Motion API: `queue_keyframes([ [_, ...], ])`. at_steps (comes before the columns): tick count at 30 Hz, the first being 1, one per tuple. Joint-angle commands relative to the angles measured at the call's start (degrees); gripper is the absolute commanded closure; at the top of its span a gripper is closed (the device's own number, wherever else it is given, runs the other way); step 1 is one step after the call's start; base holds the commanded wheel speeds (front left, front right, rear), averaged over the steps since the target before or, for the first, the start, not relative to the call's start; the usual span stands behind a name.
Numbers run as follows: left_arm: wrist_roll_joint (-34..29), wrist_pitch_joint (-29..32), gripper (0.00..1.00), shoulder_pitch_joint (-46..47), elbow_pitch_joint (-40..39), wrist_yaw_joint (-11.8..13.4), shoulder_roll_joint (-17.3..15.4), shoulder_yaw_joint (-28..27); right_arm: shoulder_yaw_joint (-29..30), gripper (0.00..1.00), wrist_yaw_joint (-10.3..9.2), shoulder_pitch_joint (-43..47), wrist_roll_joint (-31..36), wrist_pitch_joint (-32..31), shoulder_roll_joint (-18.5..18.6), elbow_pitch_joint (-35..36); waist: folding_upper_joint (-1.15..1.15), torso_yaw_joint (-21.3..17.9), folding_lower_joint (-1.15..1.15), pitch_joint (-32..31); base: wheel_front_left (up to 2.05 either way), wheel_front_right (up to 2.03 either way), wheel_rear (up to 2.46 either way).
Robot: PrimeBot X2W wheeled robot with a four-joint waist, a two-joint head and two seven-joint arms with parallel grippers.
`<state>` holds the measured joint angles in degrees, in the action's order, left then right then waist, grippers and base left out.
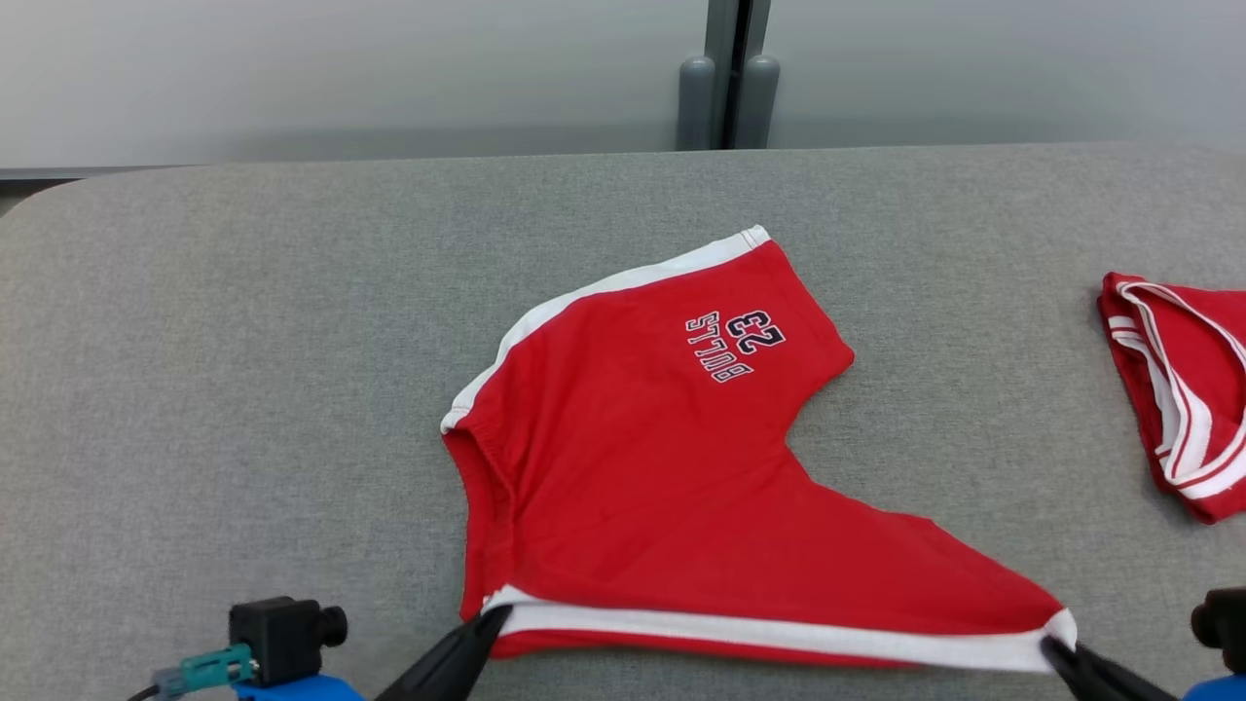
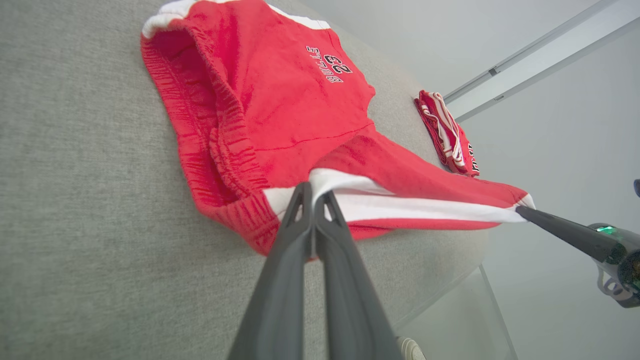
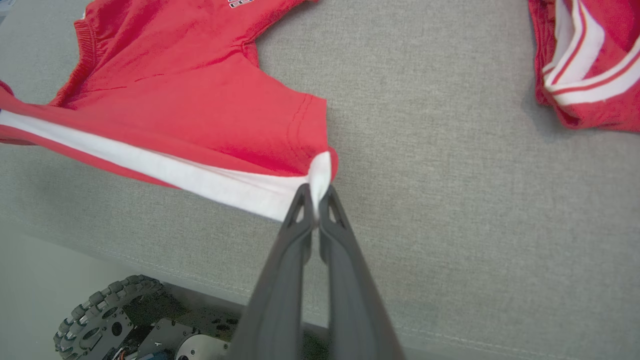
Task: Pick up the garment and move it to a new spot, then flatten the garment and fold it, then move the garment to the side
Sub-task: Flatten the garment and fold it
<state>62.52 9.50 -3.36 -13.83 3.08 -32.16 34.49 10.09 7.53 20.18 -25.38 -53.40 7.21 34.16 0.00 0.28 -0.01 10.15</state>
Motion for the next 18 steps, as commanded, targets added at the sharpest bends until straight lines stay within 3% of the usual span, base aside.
queue_keyframes([
  [1, 0.42, -1.42, 1.0, -0.71, -0.21, 0.83, -0.49, -1.78, 1.01, 1.0, -0.08, -0.75, 1.31, 0.04, -0.02, 1.38, 0.0, 0.29, 0.01, 0.18, 0.0, 0.0, 0.0],
  [7, -0.32, -5.95, 1.0, 3.23, 3.36, 0.82, 3.99, -3.51, -1.71, 1.0, -0.09, -11.34, 3.11, 5.49, 4.26, -0.64, 0.0, 0.99, 0.01, 0.75, 0.0, 0.0, 0.0],
  [18, -4.3, -10.45, 1.0, 16.41, 15.77, 3.68, 14.7, -3.31, -14.0, 1.0, -0.05, -40.7, -0.55, 17.0, 14.4, -23.59, 0.0, 5.32, 0.01, 5.89, 0.0, 0.0, 0.0],
])
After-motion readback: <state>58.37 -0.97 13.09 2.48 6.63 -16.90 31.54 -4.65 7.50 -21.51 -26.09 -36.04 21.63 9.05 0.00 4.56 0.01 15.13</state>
